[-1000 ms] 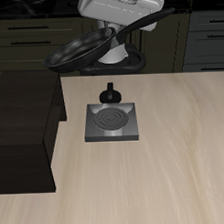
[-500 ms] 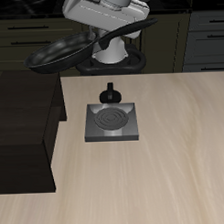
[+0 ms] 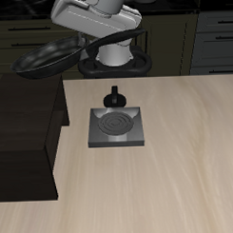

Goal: Place the frypan on top of the shelf

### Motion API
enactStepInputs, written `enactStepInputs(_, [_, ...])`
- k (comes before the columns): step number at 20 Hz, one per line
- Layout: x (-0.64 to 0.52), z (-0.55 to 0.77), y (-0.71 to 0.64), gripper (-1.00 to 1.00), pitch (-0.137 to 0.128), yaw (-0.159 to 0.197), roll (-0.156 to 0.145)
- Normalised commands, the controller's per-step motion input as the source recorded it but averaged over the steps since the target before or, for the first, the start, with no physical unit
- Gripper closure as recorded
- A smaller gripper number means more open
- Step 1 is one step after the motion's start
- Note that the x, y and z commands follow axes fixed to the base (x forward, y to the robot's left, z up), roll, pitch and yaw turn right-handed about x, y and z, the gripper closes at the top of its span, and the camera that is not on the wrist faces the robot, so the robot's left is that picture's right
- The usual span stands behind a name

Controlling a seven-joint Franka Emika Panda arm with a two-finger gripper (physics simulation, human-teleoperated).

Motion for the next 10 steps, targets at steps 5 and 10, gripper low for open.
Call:
enactStepInputs(5, [-0.03, 0.03, -0.32, 1.00, -0.006, -0.028, -0.038])
enactStepInputs(10, [-0.01, 0.02, -0.29, 1.00, -0.008, -0.015, -0.049])
